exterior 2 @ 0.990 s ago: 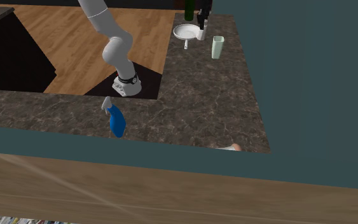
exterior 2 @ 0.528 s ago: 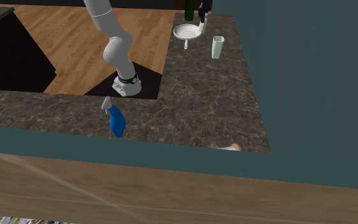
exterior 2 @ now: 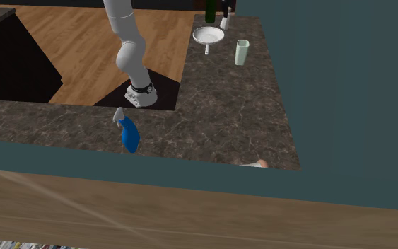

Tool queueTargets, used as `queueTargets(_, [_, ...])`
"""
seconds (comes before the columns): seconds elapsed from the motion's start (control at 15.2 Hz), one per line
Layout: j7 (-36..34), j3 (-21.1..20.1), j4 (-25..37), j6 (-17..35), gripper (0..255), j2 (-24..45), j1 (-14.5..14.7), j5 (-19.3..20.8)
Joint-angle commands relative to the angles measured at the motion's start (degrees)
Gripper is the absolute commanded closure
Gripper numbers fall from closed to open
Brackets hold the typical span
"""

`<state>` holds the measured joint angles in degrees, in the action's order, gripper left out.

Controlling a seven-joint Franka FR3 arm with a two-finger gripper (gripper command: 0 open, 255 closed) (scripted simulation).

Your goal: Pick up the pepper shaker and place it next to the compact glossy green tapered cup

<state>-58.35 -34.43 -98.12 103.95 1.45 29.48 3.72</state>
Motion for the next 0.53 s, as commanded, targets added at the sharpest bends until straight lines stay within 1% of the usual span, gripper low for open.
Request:
queueTargets(0.0, [-1.2, -0.4, -0.4, 1.2, 255, 0.9, 0.5, 0.7])
queueTargets(0.46, [-1.5, -0.4, -5.7, 6.5, 255, 1.1, 0.4, 0.9])
